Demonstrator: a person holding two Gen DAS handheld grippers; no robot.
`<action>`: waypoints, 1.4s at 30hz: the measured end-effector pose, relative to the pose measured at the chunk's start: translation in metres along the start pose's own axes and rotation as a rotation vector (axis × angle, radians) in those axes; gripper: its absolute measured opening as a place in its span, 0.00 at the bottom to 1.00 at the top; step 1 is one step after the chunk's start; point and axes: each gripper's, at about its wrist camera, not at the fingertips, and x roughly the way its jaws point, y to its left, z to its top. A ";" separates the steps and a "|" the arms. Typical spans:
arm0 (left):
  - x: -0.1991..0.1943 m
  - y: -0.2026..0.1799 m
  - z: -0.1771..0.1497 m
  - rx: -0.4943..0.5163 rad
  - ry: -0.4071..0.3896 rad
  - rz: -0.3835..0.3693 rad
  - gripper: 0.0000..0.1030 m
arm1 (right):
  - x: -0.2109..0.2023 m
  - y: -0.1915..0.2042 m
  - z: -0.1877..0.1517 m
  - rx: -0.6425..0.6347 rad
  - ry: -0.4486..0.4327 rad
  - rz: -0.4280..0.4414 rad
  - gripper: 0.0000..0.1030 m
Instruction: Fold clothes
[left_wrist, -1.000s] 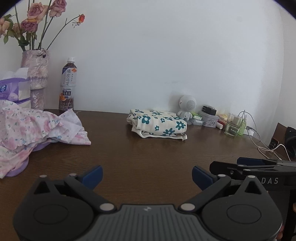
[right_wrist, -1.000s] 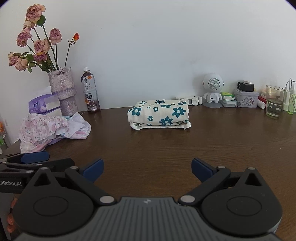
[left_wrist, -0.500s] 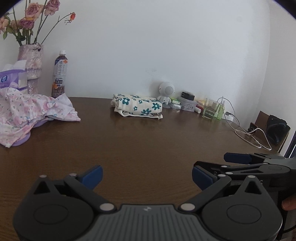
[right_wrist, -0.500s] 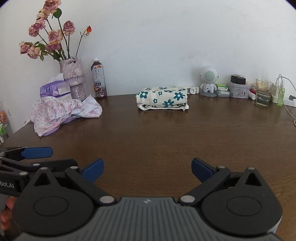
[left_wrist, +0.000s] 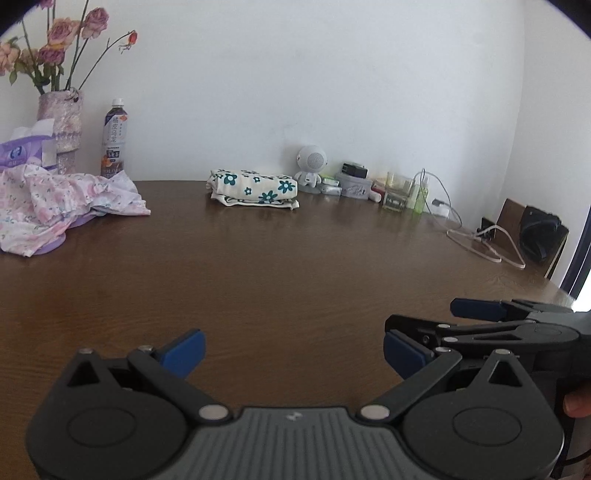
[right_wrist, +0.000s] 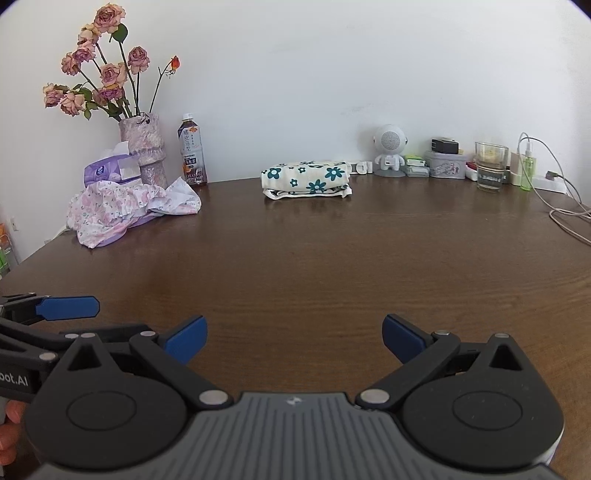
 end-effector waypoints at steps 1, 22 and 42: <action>-0.002 -0.002 -0.003 0.016 -0.006 0.004 1.00 | -0.002 0.001 -0.004 -0.003 -0.001 -0.007 1.00; -0.009 -0.015 -0.020 -0.032 -0.065 0.058 1.00 | -0.013 -0.004 -0.014 0.016 -0.029 -0.033 1.00; -0.005 -0.004 -0.022 -0.115 -0.034 0.047 1.00 | -0.016 -0.003 -0.017 0.008 -0.033 -0.042 1.00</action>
